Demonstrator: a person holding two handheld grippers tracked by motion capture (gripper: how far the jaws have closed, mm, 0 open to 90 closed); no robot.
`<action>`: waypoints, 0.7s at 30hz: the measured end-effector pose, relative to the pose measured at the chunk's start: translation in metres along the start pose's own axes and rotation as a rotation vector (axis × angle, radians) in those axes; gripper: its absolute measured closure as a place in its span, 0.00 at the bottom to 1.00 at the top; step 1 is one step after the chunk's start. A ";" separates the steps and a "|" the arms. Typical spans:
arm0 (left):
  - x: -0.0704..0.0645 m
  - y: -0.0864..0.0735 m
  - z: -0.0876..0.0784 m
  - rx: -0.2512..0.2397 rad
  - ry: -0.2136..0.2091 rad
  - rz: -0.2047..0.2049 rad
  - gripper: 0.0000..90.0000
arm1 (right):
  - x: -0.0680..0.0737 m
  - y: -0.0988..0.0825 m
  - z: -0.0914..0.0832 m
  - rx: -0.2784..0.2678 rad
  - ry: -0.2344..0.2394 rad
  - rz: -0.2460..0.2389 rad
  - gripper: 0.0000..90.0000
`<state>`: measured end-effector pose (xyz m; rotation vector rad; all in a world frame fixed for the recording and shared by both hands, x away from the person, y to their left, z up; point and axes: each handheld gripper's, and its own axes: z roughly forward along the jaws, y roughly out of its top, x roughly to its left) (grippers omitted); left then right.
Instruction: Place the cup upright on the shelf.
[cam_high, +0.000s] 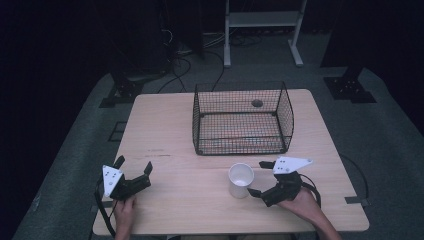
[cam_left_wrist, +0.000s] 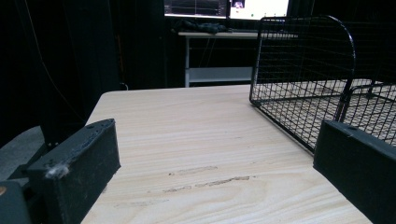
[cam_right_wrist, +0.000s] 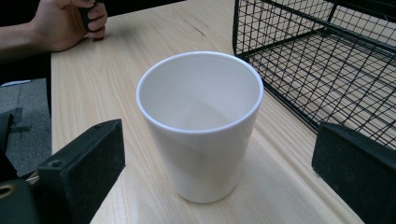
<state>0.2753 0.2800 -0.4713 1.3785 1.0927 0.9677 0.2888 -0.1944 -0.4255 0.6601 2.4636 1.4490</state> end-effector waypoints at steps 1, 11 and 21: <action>0.000 0.000 0.000 0.000 0.000 0.000 0.00 | 0.000 0.000 0.000 0.000 0.000 0.000 0.02; 0.000 0.000 0.000 -0.002 -0.001 0.000 0.00 | 0.002 0.004 0.015 0.034 0.010 -0.013 0.02; 0.000 0.000 0.000 -0.004 -0.005 -0.001 0.00 | 0.002 0.006 0.028 0.040 0.030 -0.007 0.02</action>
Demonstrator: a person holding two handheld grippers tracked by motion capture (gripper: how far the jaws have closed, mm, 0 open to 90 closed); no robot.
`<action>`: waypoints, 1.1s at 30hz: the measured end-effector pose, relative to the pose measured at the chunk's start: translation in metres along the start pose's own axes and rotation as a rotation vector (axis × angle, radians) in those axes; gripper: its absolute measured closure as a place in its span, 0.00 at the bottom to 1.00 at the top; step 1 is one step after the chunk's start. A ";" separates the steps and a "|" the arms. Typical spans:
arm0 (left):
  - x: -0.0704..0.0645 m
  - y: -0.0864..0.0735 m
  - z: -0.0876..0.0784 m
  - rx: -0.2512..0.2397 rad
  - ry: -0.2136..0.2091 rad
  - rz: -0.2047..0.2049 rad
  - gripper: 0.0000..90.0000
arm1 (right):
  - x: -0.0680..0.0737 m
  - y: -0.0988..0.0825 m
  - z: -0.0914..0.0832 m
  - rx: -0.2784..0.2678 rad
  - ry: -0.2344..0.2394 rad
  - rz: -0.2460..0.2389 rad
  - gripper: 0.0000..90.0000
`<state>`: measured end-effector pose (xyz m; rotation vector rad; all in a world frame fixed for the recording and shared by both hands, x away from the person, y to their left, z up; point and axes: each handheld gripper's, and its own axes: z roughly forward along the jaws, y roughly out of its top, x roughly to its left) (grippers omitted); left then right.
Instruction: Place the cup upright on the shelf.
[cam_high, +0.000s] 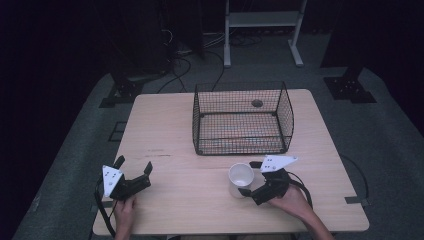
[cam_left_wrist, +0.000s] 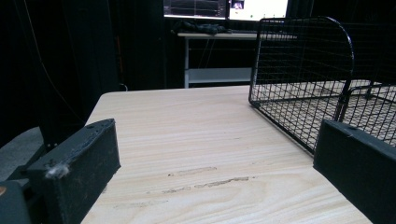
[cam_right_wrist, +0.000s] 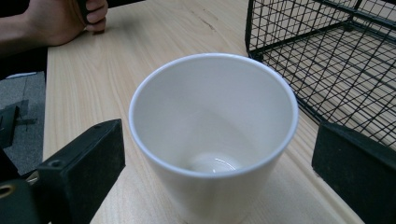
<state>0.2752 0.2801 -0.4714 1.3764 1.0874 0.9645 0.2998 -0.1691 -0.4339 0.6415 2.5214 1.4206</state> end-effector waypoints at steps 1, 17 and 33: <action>0.000 0.000 0.000 0.002 0.000 0.002 0.00 | 0.000 0.000 0.001 0.002 0.002 0.002 0.02; -0.001 0.000 0.000 0.002 0.001 0.005 0.00 | -0.004 0.003 0.011 0.021 0.028 0.015 0.12; 0.000 0.000 0.000 -0.001 -0.004 0.003 0.00 | -0.012 0.013 0.008 0.042 0.066 0.035 0.21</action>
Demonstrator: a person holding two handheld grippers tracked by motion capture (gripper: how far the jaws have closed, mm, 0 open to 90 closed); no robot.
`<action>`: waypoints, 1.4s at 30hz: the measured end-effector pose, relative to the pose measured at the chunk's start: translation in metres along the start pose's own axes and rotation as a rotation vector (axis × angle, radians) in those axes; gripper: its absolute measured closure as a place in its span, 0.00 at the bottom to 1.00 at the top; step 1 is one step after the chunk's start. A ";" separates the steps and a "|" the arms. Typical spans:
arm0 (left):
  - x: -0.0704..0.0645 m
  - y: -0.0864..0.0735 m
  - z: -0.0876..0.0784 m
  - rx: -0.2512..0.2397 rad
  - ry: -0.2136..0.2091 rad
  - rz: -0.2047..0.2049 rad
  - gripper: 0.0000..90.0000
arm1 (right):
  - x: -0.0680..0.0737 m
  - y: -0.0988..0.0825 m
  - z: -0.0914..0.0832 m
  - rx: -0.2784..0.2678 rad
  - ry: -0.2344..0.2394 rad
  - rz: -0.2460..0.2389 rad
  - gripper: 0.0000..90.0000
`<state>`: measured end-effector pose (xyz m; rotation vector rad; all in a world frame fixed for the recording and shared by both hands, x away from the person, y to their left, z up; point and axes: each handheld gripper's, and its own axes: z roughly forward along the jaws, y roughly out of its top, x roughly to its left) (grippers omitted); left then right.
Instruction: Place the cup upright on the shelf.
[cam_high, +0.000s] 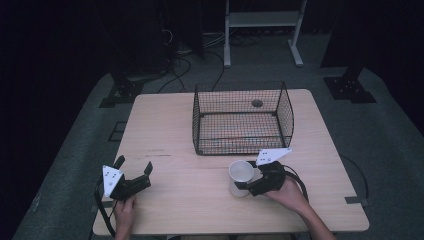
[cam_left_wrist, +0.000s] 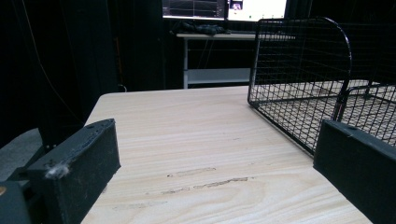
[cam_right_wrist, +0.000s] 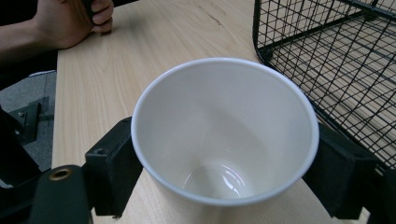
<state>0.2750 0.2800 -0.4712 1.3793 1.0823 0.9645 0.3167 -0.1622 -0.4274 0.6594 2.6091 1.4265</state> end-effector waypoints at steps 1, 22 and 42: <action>0.000 0.000 0.000 -0.001 0.001 0.001 0.00 | 0.000 0.001 0.000 -0.001 0.009 0.001 0.21; 0.000 0.000 0.000 -0.001 -0.002 0.000 0.00 | -0.012 0.036 -0.019 -0.029 0.057 -0.001 0.22; 0.000 0.000 0.000 -0.003 -0.004 -0.003 0.00 | -0.028 0.075 -0.032 -0.049 0.078 -0.031 0.22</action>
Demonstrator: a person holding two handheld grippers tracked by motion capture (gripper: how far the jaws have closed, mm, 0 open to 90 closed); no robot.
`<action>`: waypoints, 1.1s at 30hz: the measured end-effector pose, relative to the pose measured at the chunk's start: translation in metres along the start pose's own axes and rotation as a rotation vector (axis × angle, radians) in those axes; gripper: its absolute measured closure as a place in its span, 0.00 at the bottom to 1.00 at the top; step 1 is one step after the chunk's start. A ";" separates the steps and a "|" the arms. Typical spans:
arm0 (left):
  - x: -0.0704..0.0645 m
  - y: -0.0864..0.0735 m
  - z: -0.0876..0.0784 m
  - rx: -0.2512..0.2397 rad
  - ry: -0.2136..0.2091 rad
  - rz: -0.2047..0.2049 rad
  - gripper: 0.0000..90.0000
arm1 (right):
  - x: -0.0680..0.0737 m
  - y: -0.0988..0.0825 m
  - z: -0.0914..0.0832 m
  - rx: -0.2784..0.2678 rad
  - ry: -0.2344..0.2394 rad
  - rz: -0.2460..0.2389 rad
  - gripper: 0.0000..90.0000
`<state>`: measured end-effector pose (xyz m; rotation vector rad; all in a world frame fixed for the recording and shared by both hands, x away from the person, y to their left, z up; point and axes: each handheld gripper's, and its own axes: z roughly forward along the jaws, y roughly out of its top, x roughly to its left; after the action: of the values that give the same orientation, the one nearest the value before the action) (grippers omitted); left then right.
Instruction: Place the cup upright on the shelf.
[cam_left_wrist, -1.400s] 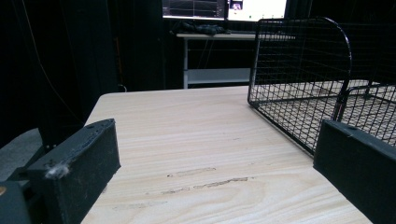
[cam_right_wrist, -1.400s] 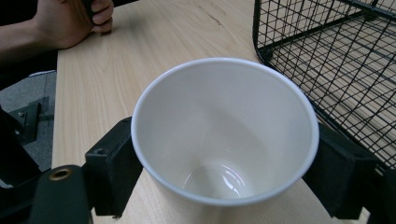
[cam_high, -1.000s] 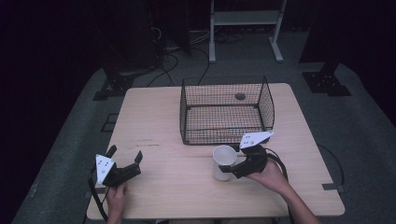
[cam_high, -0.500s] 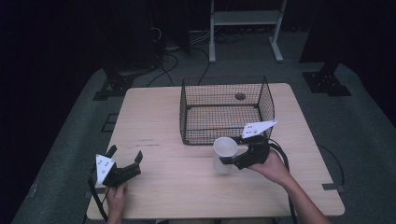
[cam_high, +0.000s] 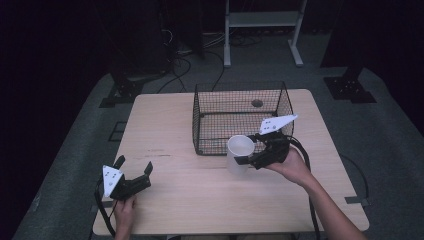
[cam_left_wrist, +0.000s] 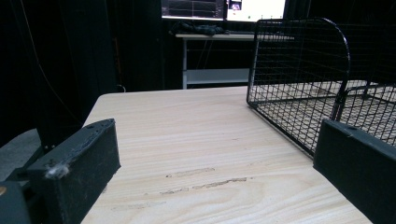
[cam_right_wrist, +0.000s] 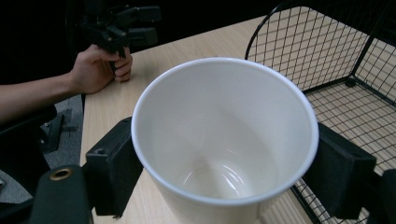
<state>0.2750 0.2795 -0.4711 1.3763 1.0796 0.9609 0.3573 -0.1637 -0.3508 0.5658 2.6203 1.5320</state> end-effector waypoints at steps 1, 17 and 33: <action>0.000 0.000 0.000 -0.001 0.000 0.000 0.00 | -0.001 0.002 0.000 -0.001 0.001 0.000 0.22; -0.002 0.000 0.000 0.003 0.000 0.017 0.00 | -0.020 0.032 -0.002 0.000 -0.003 -0.009 0.22; -0.001 0.000 0.000 0.001 0.000 0.010 0.00 | -0.043 0.053 -0.003 0.010 -0.015 -0.009 0.22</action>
<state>0.2745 0.2784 -0.4709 1.3834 1.0740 0.9684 0.4116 -0.1573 -0.3100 0.5629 2.6167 1.5071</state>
